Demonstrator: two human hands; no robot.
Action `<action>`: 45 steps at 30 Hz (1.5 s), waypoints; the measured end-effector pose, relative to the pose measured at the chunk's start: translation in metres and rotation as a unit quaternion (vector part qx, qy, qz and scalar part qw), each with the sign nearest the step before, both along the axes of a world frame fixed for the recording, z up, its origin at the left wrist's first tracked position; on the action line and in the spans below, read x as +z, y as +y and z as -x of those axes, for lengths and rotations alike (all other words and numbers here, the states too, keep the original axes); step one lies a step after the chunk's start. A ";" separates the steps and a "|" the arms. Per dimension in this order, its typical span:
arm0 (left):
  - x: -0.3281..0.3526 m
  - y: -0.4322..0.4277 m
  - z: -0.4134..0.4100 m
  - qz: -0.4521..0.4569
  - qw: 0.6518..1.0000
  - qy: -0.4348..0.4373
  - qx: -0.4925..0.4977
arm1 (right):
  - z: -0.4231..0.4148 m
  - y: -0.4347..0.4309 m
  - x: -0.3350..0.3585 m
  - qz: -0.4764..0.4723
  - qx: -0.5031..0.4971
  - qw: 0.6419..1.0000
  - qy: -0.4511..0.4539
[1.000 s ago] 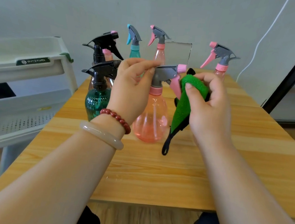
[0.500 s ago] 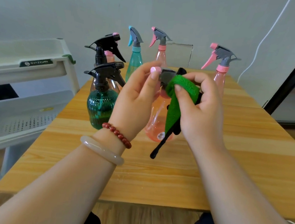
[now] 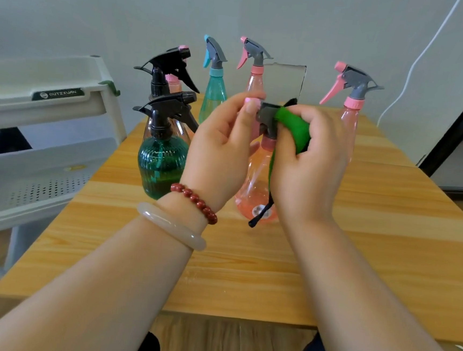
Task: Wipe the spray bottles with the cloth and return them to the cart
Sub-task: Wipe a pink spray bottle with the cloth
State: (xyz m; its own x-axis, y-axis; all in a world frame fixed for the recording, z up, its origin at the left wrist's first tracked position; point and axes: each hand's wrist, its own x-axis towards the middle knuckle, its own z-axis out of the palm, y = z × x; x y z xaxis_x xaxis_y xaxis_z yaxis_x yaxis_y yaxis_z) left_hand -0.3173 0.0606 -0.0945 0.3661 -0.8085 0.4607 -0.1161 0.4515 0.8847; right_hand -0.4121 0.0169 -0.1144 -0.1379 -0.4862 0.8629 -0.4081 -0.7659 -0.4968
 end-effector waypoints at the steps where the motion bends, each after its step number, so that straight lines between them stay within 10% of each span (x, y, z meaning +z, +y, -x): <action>1: -0.001 0.000 0.001 0.005 1.000 0.007 -0.002 | -0.002 0.004 0.000 0.009 0.019 1.000 0.016; 19: 0.001 0.001 0.004 -0.019 1.000 -0.014 0.019 | 0.024 -0.018 -0.003 -0.113 -0.006 0.992 -0.059; 31: 0.001 0.003 -0.005 -0.014 1.000 0.020 0.006 | 0.010 -0.004 -0.017 0.029 0.057 0.988 0.138; 37: -0.002 0.007 0.000 -0.010 0.999 -0.037 -0.020 | 0.019 0.002 0.017 0.023 0.034 0.999 0.009; 45: -0.017 0.005 -0.011 -0.030 0.996 0.014 -0.088 | 0.007 0.001 -0.002 0.035 0.116 0.989 0.090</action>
State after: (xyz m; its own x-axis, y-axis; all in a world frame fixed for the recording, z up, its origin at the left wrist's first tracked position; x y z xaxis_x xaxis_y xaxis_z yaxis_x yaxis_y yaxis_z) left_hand -0.3060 0.0657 -0.1118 0.2284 -0.8867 0.4020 -0.0145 0.4098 0.9121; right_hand -0.4192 0.0182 -0.1164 0.1297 -0.4257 0.8955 -0.2942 -0.8790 -0.3752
